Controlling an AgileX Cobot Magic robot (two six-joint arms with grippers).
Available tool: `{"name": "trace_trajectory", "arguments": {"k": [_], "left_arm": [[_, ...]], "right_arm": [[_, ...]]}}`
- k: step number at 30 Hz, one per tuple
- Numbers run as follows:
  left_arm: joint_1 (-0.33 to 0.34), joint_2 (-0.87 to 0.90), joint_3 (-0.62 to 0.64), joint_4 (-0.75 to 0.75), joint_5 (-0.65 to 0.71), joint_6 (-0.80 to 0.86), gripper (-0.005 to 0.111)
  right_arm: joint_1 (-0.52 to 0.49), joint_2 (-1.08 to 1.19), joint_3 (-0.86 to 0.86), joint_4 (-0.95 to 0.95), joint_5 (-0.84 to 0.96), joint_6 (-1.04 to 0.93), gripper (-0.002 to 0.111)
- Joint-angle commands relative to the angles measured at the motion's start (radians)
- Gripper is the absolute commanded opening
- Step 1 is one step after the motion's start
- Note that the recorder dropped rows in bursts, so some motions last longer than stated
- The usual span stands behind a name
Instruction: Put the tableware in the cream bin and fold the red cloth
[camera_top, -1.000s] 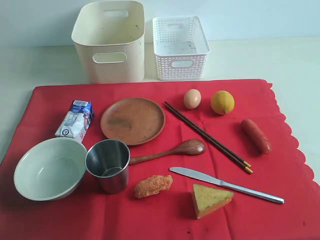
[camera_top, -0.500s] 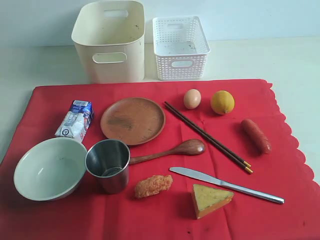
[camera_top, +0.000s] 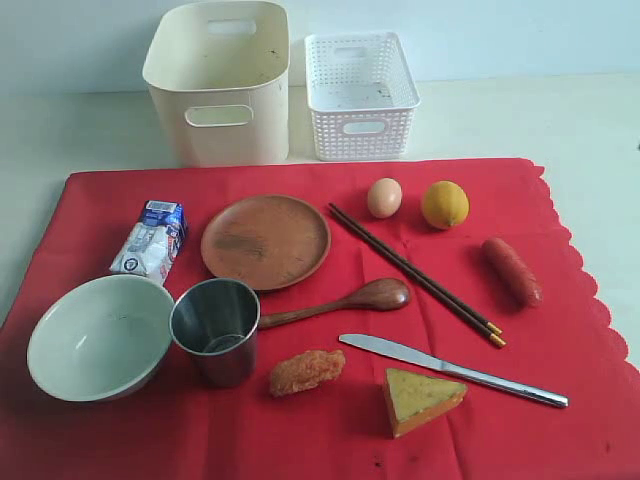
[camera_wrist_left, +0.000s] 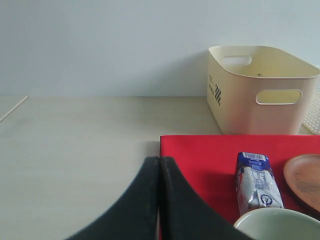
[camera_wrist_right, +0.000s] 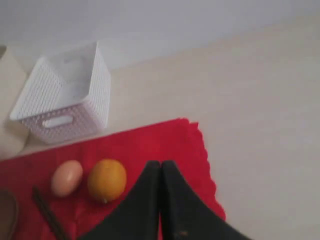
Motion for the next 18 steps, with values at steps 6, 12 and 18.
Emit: {"name": "trace_trajectory", "arguments": {"k": [6,12,18], "left_arm": [[-0.004,-0.006,-0.003,-0.002,-0.003,0.001,0.001],[-0.004,-0.006,-0.003,-0.002,-0.003,0.001,0.001],[-0.004,-0.006,-0.003,-0.002,-0.003,0.001,0.001]], "right_arm": [[0.147,0.351,-0.186,-0.040,0.076,-0.023,0.027],[0.173,0.537,-0.309,-0.040,0.124,-0.083,0.051],[0.173,0.677,-0.408,-0.037,0.188,-0.158,0.067]]}}
